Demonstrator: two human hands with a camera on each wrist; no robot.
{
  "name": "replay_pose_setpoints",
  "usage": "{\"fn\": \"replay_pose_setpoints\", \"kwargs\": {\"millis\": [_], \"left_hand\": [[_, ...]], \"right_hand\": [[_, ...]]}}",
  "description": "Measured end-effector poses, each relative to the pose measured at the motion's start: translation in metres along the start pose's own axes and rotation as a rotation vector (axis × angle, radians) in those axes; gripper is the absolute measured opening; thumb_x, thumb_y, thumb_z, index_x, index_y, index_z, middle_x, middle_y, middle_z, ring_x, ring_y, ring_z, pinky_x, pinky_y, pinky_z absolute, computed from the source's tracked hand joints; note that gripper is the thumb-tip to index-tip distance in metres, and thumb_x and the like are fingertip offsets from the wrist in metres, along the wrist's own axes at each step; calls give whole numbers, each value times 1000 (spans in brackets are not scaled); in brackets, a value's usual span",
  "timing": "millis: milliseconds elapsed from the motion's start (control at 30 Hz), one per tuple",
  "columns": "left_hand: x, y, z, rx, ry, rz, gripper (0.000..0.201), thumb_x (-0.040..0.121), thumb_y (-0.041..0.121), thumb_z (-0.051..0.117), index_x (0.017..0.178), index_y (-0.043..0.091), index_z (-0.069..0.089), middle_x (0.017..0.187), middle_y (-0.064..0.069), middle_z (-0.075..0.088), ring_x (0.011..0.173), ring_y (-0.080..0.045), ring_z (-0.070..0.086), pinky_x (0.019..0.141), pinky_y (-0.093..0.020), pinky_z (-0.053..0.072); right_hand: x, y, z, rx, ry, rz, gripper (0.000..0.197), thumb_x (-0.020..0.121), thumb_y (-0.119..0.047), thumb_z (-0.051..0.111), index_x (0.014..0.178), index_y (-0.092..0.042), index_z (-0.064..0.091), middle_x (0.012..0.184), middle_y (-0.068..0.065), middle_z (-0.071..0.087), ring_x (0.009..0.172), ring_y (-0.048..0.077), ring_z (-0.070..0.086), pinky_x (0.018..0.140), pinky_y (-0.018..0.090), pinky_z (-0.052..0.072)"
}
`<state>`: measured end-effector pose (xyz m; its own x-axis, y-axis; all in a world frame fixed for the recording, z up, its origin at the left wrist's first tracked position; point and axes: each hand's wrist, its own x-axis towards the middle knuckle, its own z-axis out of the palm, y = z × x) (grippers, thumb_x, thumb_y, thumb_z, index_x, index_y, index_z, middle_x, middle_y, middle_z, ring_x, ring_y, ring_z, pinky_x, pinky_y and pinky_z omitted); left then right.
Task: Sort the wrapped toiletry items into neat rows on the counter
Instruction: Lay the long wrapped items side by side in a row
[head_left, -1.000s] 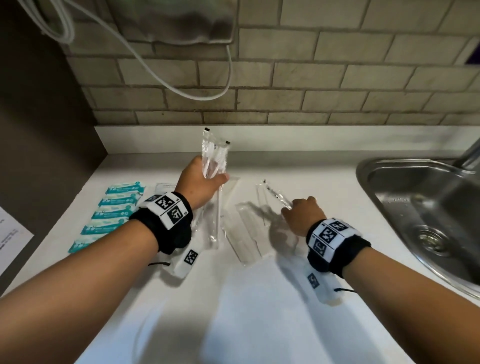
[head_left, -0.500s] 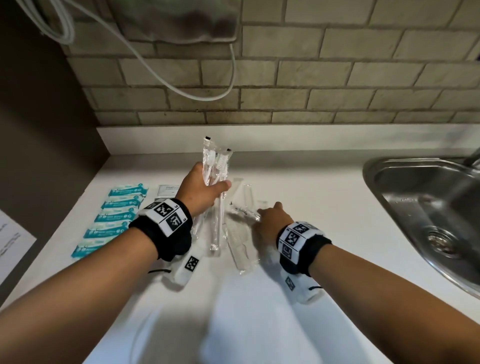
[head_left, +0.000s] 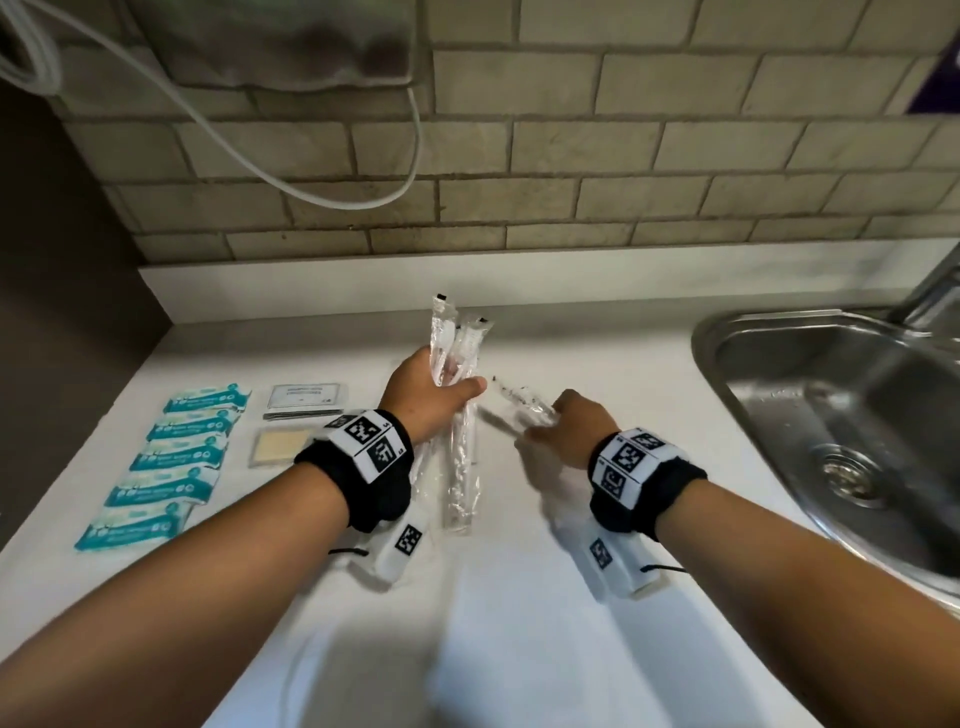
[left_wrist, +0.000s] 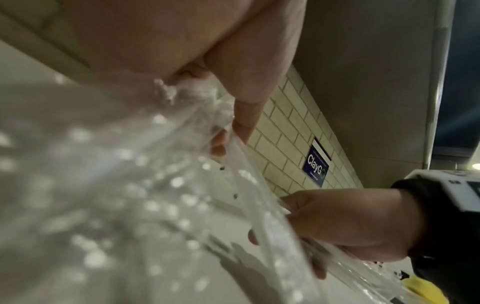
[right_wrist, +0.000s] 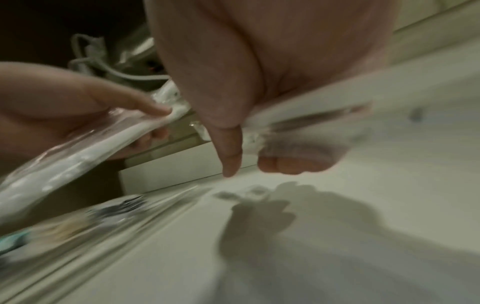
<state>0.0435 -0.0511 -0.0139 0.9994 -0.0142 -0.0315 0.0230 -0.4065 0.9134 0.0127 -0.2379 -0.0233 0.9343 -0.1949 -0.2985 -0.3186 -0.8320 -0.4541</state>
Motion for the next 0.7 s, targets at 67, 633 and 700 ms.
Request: {"fn": "replay_pose_setpoints", "kwargs": {"millis": [67,633,700], "left_hand": [[5,7,27,-35,-20,-56,46,76,37,76,113,15,58,106,-4,67,86,-20,67,68,-33,57],[8,29,155,37,-102,-363,46,68,30,61,104,2,63,88,-11,65,75,-28,63,54,-23,39],[6,30,155,59,-92,-367,14,77,19,58,83,7,61,73,-6,57,62,-23,55,50,-23,34]], "right_hand": [[12,20,-21,79,-17,95,64,80,-42,70,125,-7,43,114,11,61,95,28,62,70,34,48],[30,89,-40,17,38,92,55,88,-35,61,132,-8,44,131,14,55,120,33,53,94,37,45],[30,91,-38,-10,43,77,56,87,-37,61,133,-8,45,134,14,49,121,34,51,99,40,45]]}}
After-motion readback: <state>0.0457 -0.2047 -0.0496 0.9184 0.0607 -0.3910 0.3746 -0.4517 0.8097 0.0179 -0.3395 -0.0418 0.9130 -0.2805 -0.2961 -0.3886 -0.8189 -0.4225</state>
